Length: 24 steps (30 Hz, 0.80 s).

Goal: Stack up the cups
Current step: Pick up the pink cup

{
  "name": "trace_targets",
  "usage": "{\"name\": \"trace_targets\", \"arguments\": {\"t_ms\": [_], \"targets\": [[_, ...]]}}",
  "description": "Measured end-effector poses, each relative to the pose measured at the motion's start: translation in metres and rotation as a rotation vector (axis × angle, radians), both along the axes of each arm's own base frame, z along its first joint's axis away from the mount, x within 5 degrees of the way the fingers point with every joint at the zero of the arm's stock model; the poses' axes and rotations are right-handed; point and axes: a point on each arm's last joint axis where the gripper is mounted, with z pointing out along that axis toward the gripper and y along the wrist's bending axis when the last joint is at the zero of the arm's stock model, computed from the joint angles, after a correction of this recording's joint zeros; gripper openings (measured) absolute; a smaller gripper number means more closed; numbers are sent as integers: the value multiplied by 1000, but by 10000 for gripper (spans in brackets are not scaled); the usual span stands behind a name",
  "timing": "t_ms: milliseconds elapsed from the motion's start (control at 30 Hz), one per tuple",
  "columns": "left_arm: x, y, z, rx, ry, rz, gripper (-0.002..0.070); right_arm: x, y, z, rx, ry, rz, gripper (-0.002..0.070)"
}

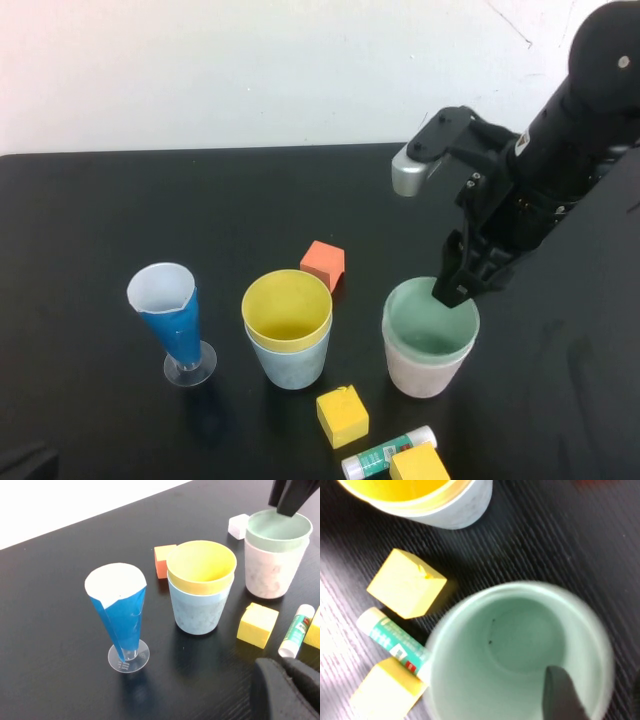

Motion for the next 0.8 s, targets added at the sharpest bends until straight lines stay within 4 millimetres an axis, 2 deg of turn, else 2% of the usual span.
{"name": "trace_targets", "arguments": {"t_ms": [133,267,467,567,700,800], "targets": [[0,0,0,0,0,0,1,3,1,-6,-6,9,2,340],[0,0,0,0,0,0,1,8,3,-18,-22,25,4,350],[0,0,0,0,0,0,1,19,8,-50,-55,84,0,349],[0,0,0,0,0,0,1,22,10,-64,-72,119,2,284],[0,0,0,0,0,0,1,22,10,-67,-79,144,5,93],[0,0,0,0,0,0,1,20,9,-57,-74,133,11,84]]}}
